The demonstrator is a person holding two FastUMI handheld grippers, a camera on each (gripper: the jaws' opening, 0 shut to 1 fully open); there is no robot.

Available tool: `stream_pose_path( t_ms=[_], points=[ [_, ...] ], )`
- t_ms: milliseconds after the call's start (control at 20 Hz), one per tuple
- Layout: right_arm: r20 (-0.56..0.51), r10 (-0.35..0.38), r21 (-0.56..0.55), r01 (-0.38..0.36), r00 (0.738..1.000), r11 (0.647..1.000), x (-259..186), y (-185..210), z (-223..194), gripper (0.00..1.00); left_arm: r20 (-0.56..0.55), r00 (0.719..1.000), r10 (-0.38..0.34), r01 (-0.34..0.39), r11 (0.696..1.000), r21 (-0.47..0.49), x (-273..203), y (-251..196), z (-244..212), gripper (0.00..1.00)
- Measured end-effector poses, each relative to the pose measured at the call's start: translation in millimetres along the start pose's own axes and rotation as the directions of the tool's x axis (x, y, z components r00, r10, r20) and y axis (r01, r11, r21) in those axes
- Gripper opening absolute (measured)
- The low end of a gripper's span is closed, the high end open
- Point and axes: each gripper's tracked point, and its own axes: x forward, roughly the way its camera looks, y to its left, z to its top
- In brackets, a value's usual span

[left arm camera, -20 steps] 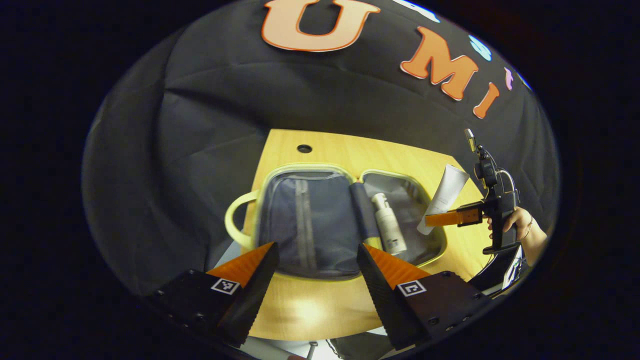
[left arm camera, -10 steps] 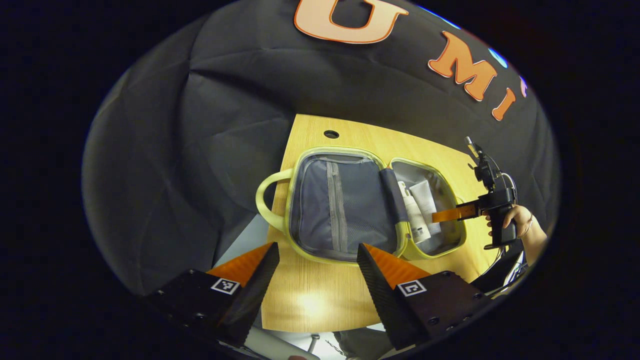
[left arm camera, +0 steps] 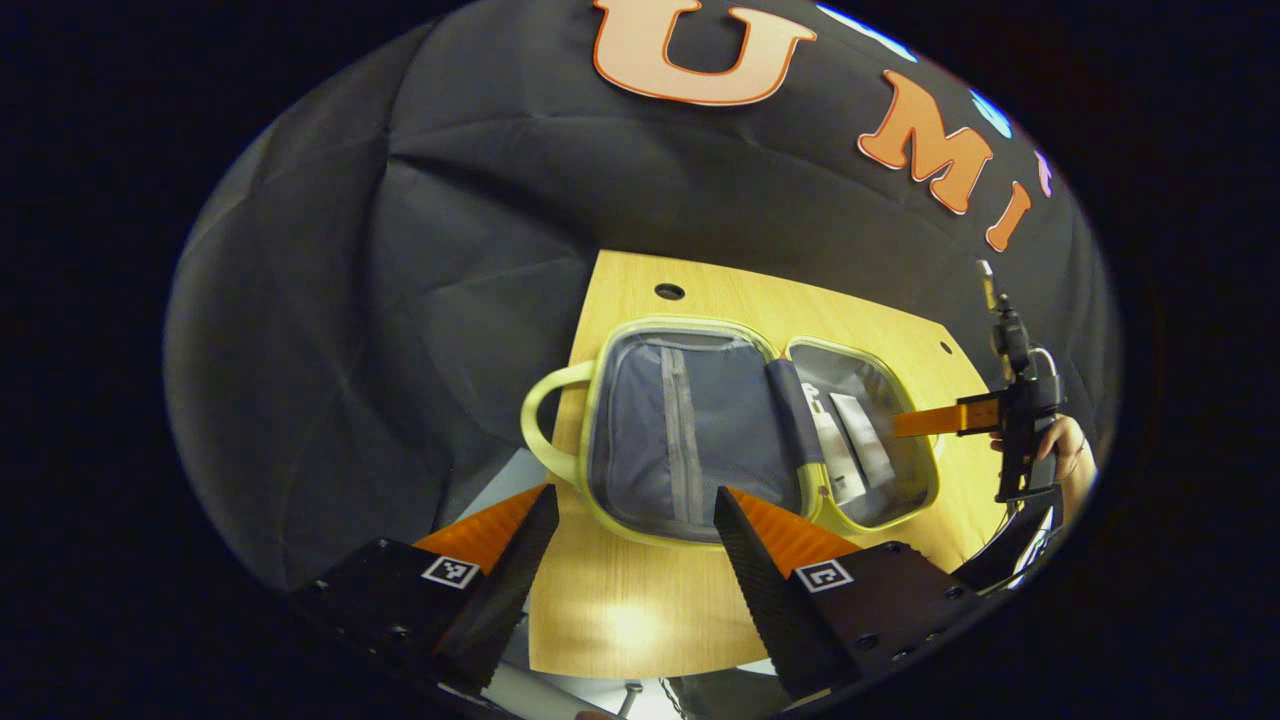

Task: First open the suitcase, pack the skin care products into it, and then close the suitcase.

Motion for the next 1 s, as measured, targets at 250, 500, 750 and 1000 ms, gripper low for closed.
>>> stream_pose_path(
  t_ms=[250,500,750,1000],
  points=[
    [0.151,-0.005,0.032,0.000,0.989,0.999,-54.0,22.0,28.6,0.95,0.142,0.990,-0.002,0.011,0.998,-0.057,13.9,55.1,33.4,0.98],
    [0.168,-0.052,0.063,0.042,0.984,0.997,-87.9,15.9,26.9,0.95,0.235,0.969,-0.077,0.120,0.977,-0.175,66.9,115.1,39.9,0.98],
    [0.186,-0.112,0.088,0.097,0.976,0.991,-101.0,4.0,28.8,0.95,0.204,0.957,-0.205,0.268,0.893,-0.363,130.7,112.1,12.7,0.98],
    [0.160,-0.150,0.106,0.134,0.976,0.985,-97.2,-8.0,21.3,0.96,0.203,0.943,-0.265,0.326,0.860,-0.392,159.3,99.8,9.3,0.96]
  ],
)
